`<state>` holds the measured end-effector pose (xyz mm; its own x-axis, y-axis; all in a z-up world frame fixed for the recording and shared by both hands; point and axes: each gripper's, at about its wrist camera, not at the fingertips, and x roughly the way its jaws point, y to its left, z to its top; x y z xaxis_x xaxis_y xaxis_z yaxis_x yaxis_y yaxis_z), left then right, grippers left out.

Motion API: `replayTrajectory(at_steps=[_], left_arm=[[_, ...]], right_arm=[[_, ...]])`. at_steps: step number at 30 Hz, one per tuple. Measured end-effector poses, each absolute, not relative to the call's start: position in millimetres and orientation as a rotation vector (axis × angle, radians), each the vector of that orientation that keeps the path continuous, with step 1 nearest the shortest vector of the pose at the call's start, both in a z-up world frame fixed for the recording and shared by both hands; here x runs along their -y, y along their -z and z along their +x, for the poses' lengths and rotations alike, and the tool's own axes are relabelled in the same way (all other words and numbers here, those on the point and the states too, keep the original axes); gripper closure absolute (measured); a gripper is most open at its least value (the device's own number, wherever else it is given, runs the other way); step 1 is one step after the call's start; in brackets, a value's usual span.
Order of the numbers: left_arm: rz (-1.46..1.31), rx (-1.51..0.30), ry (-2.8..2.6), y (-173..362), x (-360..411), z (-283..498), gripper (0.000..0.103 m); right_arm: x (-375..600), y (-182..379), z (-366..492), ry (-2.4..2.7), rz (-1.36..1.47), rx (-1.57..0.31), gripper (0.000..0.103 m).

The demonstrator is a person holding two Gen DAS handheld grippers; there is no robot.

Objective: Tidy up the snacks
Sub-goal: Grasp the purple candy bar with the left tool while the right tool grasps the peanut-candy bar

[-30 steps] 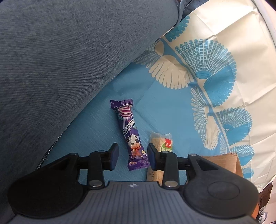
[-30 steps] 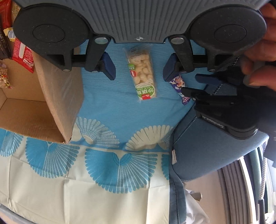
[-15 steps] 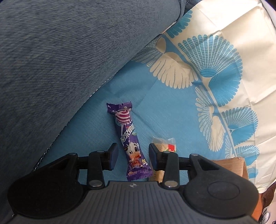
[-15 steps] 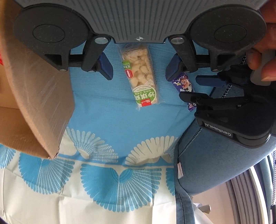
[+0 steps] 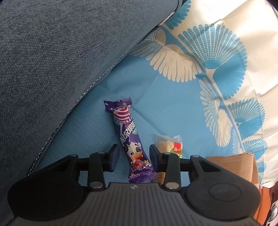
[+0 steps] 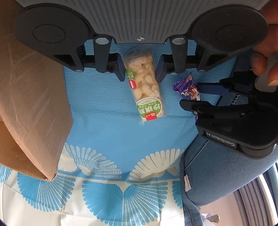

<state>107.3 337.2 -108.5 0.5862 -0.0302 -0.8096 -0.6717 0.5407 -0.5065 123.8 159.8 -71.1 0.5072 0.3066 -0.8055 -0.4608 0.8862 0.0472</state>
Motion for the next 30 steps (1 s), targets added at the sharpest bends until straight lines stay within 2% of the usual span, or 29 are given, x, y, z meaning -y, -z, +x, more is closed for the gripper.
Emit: replayTrajectory(at_steps=[2,3,6,8,9,10,17,20,21,23,30], left_arm=[[-0.935,-0.876,-0.435,109.0,-336.7,107.0,0.064],[-0.932,-0.880,-0.436,109.7,-336.2,107.9,0.072],[-0.927,-0.884,-0.440,110.0,-336.1,107.7,0.084],[-0.927,-0.875,-0.432,108.2,-335.9,106.7,0.087],[-0.924,-0.870,-0.426,106.8,-335.3,106.4,0.088],[-0.918,-0.865,-0.416,104.9,-333.9,106.1,0.088],[-0.888,-0.861,-0.399,96.2,-322.0,88.5,0.089],[-0.868,-0.862,-0.411,90.7,-319.6,70.0,0.089],[-0.854,-0.867,-0.411,88.2,-317.8,63.1,0.089],[-0.828,-0.875,-0.409,84.8,-313.1,48.5,0.089],[-0.801,-0.937,-0.390,90.1,-298.0,11.8,0.088]], right_arm=[[-158.0,70.6,123.5,-0.472,-0.172,-0.929,0.067],[-157.4,70.2,123.3,-0.474,-0.168,-0.927,0.067],[-156.7,67.4,122.2,-0.478,-0.157,-0.921,0.068],[-155.0,64.9,119.2,-0.483,-0.146,-0.917,0.071],[-154.3,63.9,118.2,-0.486,-0.141,-0.916,0.078],[-153.6,62.8,116.9,-0.486,-0.140,-0.917,0.102],[-143.6,59.0,107.3,-0.493,-0.132,-0.921,0.103],[-137.7,56.5,108.5,-0.498,-0.081,-0.913,0.095],[-137.8,55.9,108.4,-0.505,-0.071,-0.904,0.089],[-141.6,56.9,108.5,-0.517,-0.067,-0.886,0.065],[-160.4,73.3,113.7,-0.541,-0.112,-0.893,0.061]])
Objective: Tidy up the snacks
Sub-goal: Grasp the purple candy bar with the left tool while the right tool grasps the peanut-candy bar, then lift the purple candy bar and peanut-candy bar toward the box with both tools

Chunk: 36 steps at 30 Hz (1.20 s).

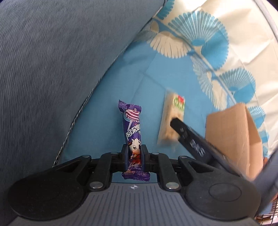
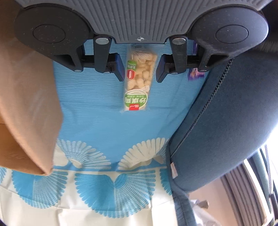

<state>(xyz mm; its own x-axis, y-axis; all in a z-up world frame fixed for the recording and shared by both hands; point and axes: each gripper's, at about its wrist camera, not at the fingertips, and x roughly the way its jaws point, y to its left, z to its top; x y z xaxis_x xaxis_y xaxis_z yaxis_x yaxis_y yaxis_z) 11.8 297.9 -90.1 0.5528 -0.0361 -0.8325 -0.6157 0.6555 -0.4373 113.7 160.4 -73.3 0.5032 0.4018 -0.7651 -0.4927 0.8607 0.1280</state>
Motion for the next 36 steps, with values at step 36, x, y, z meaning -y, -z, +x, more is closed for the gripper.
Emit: replayTrajectory(at_steps=[36], left_arm=[[-0.497,-0.980,-0.356,81.0,-246.5,-24.6,0.089]], right_arm=[[-110.2,43.8,-12.4,-0.571,-0.277,-1.058,0.065]])
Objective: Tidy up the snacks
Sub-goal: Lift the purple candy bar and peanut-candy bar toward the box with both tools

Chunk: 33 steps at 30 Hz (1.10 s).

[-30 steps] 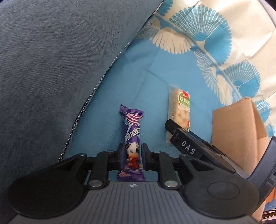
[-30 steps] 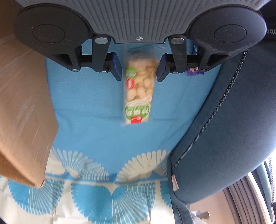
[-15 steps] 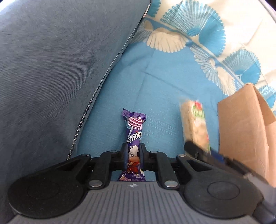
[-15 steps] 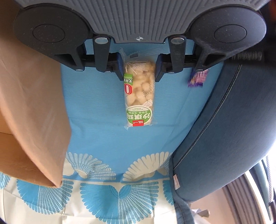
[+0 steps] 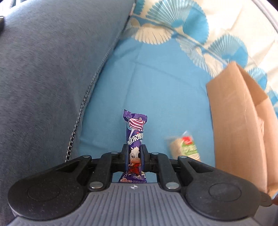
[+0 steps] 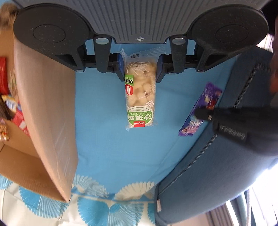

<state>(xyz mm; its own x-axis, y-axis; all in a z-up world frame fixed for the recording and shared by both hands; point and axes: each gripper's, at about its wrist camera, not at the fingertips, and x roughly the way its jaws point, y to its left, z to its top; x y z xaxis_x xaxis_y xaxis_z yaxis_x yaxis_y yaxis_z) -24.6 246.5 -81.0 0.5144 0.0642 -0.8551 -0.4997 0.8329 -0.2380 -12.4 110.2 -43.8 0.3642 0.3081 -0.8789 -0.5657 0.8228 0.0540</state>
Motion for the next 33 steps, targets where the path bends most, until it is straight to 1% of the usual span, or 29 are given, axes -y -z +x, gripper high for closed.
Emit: replayTrajectory(at_steps=[5,7,9,13,19,33], left_arm=[[-0.460,-1.040,-0.340,91.2,-240.6,-17.5,0.088],[-0.455,-1.051,-0.345,94.5,-238.4,-16.5,0.083],[-0.446,-1.060,-0.345,97.4,-237.4,-16.6,0.082],[-0.430,-1.077,-0.345,101.8,-236.1,-11.8,0.077],[-0.421,-1.087,-0.348,104.6,-234.8,-8.4,0.077],[-0.416,-1.095,-0.352,109.4,-232.4,-4.8,0.077]], right_arm=[[-107.0,43.5,-11.9,-0.579,-0.262,-1.073,0.062],[-107.3,44.4,-9.5,-0.577,-0.251,-1.066,0.061],[-108.4,46.7,-5.8,-0.572,-0.241,-1.069,0.057],[-114.5,56.0,0.3,-0.573,-0.239,-1.083,0.057],[-121.9,67.7,4.8,-0.564,-0.263,-1.099,0.057],[-124.0,70.7,1.8,-0.553,-0.282,-1.079,0.057]])
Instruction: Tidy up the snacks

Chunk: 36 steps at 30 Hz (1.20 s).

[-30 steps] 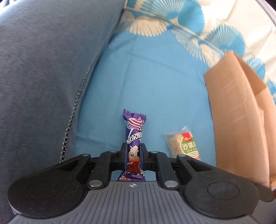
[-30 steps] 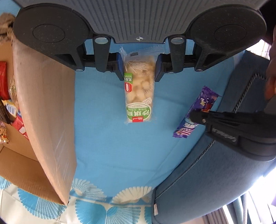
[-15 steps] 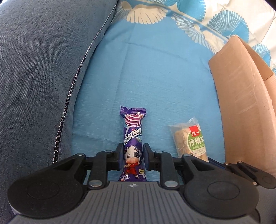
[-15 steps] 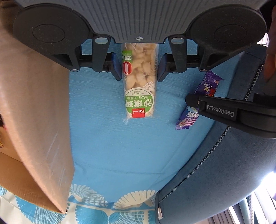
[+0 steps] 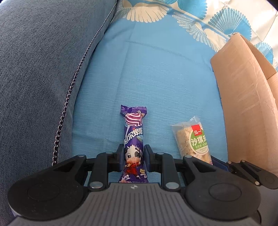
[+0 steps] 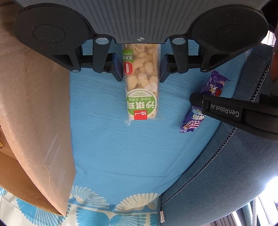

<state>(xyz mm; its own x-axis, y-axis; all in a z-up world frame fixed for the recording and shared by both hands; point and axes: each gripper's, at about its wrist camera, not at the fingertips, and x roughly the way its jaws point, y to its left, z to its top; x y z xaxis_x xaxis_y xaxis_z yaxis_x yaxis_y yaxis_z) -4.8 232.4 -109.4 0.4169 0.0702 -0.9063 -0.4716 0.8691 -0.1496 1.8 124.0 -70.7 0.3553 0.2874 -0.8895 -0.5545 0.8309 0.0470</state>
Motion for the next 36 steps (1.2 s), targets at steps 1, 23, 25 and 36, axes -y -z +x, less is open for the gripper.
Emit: replayTrajectory(at_steps=[1,23,25,36], left_arm=[[-0.416,-1.095,-0.352,109.5,-232.5,-4.8,0.077],[-0.422,-0.912,-0.363,87.0,-235.2,-15.1,0.086],[-0.425,-0.868,-0.376,81.2,-237.0,-18.4,0.086],[-0.344,-0.628,-0.429,38.5,-223.3,-25.3,0.086]], right_arm=[[-124.3,70.7,1.5,-0.554,-0.287,-1.077,0.057],[-109.2,18.6,-2.9,-0.579,-0.199,-0.856,0.065],[-106.5,8.9,-3.9,-0.586,-0.183,-0.817,0.065],[-71.3,-40.5,-1.8,-0.620,-0.059,-0.615,0.065]])
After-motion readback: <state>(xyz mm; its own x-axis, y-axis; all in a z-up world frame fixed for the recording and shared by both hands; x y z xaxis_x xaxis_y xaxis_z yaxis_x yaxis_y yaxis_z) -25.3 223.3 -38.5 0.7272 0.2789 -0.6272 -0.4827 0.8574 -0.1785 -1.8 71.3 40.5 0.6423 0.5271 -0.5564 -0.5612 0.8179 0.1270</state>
